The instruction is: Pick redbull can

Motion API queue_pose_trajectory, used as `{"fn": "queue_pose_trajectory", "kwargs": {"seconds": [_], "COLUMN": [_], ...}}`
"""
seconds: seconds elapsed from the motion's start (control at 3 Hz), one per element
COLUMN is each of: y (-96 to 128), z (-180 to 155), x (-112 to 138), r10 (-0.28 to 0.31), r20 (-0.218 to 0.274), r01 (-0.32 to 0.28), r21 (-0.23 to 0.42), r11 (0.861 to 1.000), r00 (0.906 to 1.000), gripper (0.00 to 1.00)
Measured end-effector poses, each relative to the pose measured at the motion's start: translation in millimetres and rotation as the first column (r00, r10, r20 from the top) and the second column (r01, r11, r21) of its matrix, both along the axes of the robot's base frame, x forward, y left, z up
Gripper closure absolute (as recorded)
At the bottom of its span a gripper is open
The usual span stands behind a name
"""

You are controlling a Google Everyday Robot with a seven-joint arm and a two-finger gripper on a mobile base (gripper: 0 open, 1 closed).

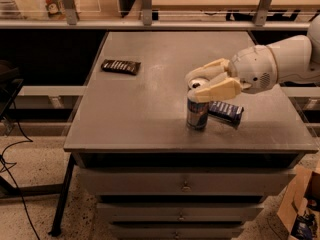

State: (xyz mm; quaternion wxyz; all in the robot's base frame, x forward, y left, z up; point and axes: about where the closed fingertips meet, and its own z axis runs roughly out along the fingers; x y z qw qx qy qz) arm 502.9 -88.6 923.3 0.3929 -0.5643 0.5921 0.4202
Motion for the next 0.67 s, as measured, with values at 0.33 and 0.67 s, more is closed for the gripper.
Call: {"fn": "queue_pose_trajectory", "kwargs": {"seconds": [0.33,0.67], "y": [2,7], "z": [11,44], "x": [2,1], "r10": [0.013,0.029], "r20": [0.008,0.052], "r01": [-0.013,-0.032], "r21": [0.029,0.061], "r11": [0.999,0.998], "r00": [0.9999,0.9982], "gripper": [0.97,1.0]}}
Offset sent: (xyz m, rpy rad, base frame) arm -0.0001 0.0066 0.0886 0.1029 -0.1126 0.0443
